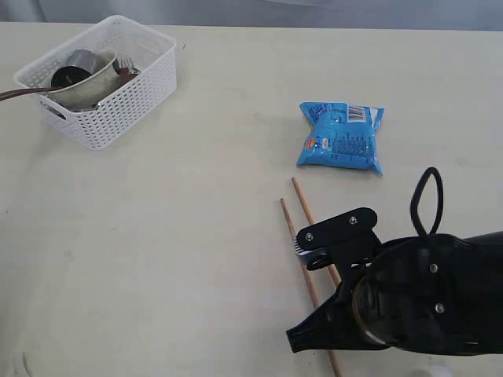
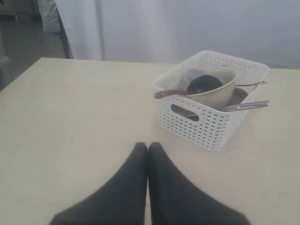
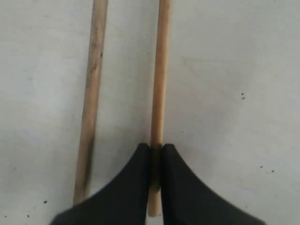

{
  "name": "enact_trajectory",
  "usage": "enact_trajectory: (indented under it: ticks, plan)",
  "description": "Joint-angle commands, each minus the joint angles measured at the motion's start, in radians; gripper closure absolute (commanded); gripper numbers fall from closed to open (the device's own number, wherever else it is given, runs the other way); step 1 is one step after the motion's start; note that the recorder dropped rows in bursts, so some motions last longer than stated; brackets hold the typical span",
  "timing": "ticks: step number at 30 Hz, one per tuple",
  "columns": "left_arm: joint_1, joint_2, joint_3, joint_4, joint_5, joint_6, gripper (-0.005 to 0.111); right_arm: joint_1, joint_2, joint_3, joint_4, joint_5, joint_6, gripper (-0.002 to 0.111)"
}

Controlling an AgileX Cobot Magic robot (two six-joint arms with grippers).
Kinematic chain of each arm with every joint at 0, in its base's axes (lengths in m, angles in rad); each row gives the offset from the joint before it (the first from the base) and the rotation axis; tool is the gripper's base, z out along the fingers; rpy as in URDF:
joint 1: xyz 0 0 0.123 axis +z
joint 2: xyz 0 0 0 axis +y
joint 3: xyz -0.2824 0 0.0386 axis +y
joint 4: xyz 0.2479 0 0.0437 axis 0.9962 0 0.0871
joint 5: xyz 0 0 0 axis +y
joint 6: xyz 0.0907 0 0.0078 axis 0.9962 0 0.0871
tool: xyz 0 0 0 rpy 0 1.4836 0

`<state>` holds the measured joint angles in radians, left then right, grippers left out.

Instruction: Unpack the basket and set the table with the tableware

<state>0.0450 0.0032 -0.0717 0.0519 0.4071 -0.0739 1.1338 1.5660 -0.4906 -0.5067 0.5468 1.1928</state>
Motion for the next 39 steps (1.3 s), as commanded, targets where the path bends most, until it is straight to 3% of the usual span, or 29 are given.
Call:
enact_trajectory:
  ticks: [1, 9, 19, 25, 32, 35, 39]
  plan:
    - [0.002, -0.003, 0.007, 0.0, -0.003, 0.0, 0.107, 0.002, 0.001, 0.004, 0.002, -0.001, -0.003, 0.108]
    - [0.002, -0.003, 0.007, 0.0, -0.003, 0.0, 0.107, 0.002, 0.001, 0.004, 0.002, -0.001, 0.015, 0.068]
    - [0.002, -0.003, 0.007, 0.0, -0.003, 0.0, 0.107, 0.002, -0.035, -0.024, -0.079, 0.014, 0.072, 0.07]
    - [0.002, -0.003, 0.007, 0.0, -0.003, 0.0, 0.107, 0.002, -0.127, -0.124, -0.133, 0.145, 0.051, 0.07]
    - [0.002, -0.003, 0.007, 0.0, -0.003, 0.0, 0.107, 0.002, -0.153, -0.18, -0.135, 0.047, -0.012, 0.07]
    - [0.002, -0.003, 0.007, 0.0, -0.003, 0.0, 0.107, 0.002, -0.138, -0.18, -0.135, -0.003, -0.012, 0.076]
    - [0.002, -0.003, 0.007, 0.0, -0.003, 0.0, 0.107, 0.002, -0.106, -0.18, -0.143, -0.001, -0.016, 0.094]
